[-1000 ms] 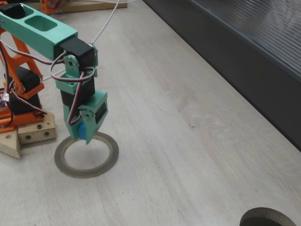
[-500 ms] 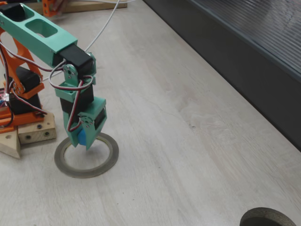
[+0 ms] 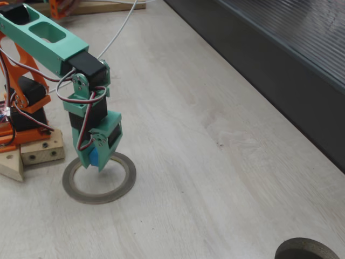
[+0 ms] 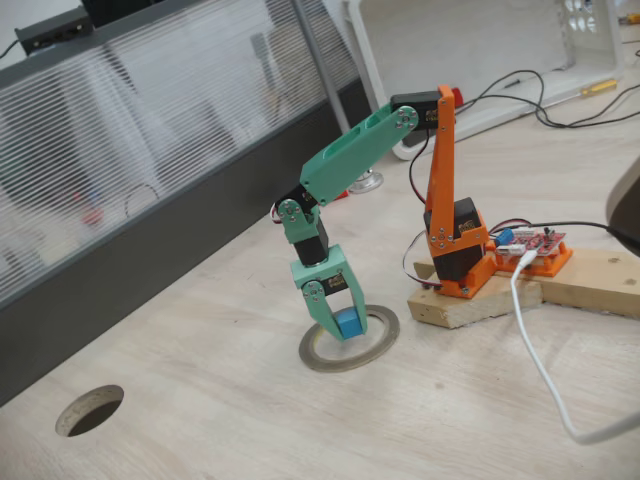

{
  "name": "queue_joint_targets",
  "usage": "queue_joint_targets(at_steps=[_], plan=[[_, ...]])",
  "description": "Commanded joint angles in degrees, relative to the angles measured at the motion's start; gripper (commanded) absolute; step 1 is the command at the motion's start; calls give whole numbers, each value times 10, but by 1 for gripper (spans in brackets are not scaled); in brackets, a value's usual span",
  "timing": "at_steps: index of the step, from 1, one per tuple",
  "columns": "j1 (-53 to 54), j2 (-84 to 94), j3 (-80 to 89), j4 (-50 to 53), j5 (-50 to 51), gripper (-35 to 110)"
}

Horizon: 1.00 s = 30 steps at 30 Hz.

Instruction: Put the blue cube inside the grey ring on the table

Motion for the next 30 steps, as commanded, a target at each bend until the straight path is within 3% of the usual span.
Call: queue_joint_targets(at_steps=[1,30], plan=[[-2,18,6,-1,6,1],[-1,12,6,-1,4,1]])
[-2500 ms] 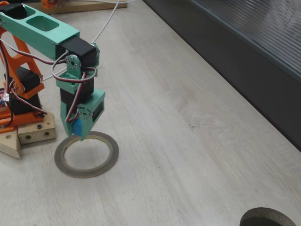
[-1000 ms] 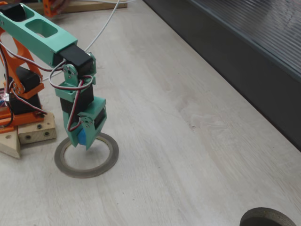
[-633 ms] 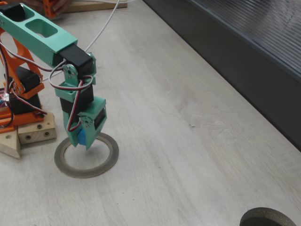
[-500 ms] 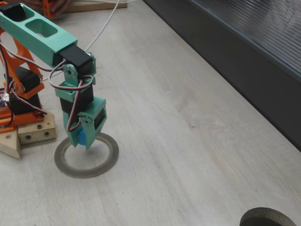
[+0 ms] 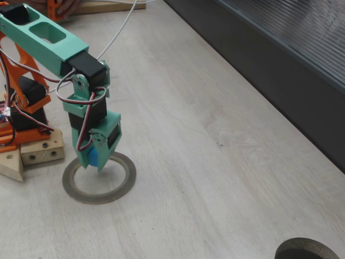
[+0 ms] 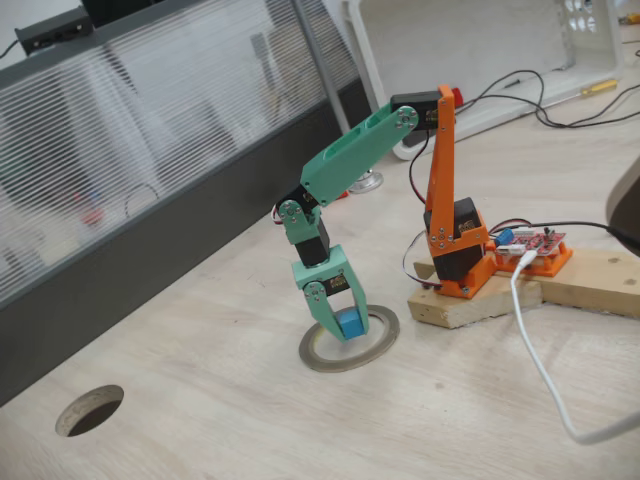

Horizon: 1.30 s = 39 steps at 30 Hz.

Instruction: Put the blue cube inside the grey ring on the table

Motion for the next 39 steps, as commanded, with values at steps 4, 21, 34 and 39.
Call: queue_joint_targets(at_steps=[4,21,34,39], plan=[[-1,12,2,1,8,1],[-1,11,2,6,8,34],[-1,14,2,7,10,38],[0,18,2,7,10,38]])
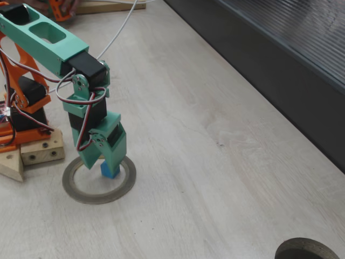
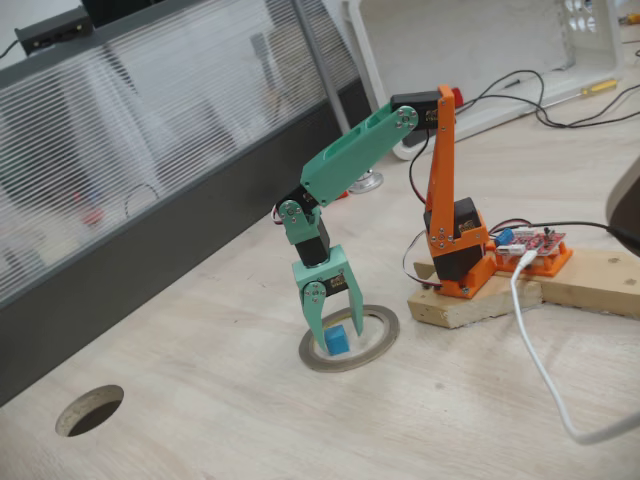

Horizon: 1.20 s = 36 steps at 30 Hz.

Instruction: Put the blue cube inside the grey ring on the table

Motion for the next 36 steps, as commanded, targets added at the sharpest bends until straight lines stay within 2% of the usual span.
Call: queue_joint_targets(at_steps=[1,29,36], plan=[[0,18,2,5,6,38],[-3,21,-6,6,8,38],[-3,22,-8,69,5,38]])
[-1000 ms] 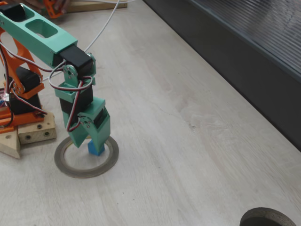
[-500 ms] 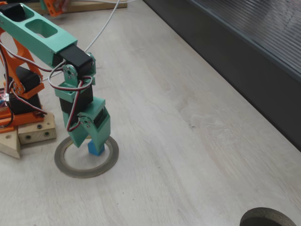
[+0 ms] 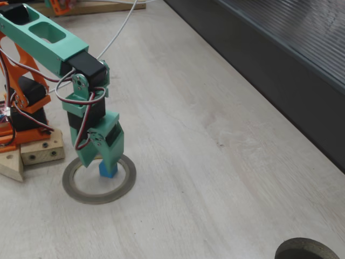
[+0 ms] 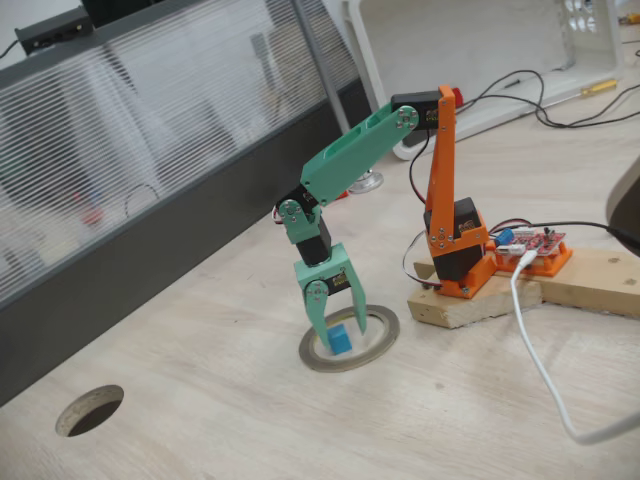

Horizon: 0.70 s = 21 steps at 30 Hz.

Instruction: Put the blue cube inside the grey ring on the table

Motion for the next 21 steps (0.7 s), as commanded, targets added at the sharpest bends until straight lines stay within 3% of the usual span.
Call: queue_joint_targets(at_steps=[1,21], plan=[[-3,22,-12,42,5,38],[-3,54,-97,142,5,38]])
